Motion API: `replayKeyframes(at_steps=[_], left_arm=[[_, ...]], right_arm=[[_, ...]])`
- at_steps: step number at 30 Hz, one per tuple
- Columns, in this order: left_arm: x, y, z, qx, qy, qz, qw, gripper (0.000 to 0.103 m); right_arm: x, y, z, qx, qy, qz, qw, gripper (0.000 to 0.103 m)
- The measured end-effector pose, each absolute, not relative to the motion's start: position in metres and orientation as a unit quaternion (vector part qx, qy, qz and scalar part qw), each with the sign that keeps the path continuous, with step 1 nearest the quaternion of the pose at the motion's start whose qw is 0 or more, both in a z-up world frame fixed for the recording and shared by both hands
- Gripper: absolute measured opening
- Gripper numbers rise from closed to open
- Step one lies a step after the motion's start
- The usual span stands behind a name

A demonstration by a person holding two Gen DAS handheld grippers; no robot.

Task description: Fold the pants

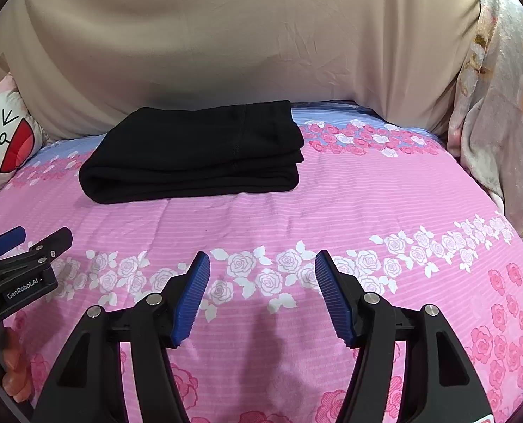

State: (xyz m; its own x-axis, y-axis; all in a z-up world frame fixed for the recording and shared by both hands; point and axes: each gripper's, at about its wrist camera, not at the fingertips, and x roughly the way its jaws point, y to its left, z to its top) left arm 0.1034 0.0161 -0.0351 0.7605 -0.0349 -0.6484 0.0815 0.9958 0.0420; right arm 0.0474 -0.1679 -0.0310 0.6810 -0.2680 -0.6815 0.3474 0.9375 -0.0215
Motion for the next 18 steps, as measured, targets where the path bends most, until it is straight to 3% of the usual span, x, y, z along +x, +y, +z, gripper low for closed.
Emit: replayKeyframes(at_steps=[18], left_arm=[[0.0996, 0.0114, -0.0313, 0.047, 0.331, -0.032, 0.942, 0.090]], right_arm=[[0.0482, -0.1706, -0.0295, 0.049, 0.363, -0.165, 0.916, 0.064]])
